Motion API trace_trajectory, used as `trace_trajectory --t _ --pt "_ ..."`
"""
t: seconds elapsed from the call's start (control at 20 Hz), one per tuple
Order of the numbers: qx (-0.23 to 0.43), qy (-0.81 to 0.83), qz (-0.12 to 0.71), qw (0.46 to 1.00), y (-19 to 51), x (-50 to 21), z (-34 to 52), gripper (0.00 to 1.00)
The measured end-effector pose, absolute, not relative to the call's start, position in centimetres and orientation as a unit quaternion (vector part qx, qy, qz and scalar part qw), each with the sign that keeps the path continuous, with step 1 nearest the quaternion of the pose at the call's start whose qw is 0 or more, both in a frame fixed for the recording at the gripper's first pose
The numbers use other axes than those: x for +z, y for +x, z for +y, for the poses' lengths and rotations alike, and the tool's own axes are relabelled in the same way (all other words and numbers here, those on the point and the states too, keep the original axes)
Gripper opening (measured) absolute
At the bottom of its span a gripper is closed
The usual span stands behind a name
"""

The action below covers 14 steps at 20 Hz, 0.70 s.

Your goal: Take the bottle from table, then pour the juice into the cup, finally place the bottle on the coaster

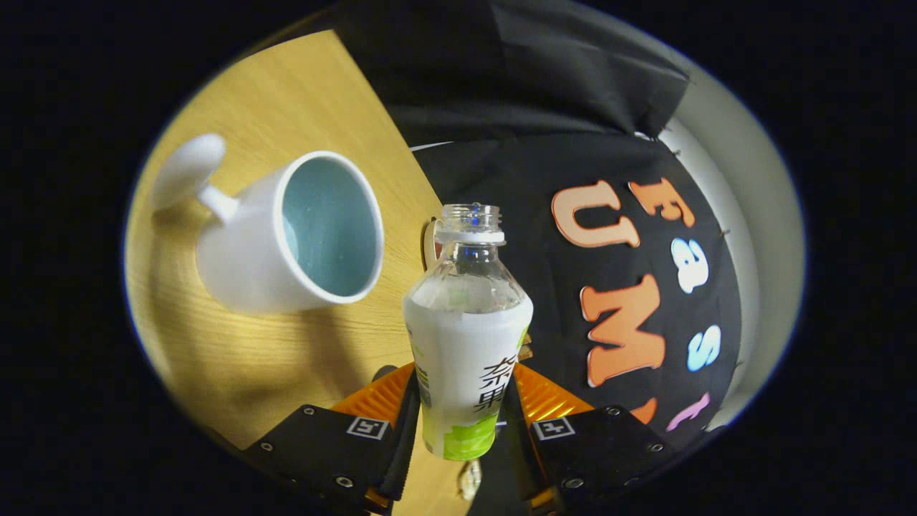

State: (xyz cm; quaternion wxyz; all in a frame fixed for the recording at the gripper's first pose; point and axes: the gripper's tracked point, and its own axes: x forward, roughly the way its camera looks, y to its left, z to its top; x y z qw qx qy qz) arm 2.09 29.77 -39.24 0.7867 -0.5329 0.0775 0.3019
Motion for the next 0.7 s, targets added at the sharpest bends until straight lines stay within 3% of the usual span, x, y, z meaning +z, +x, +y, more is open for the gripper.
trace_trajectory --t 0.3,0.7 --pt "0.262 -0.359 0.165 0.881 4.5 -39.2 29.3 0.59" --pt "0.203 -0.164 0.238 0.936 9.2 -40.8 26.5 0.59"
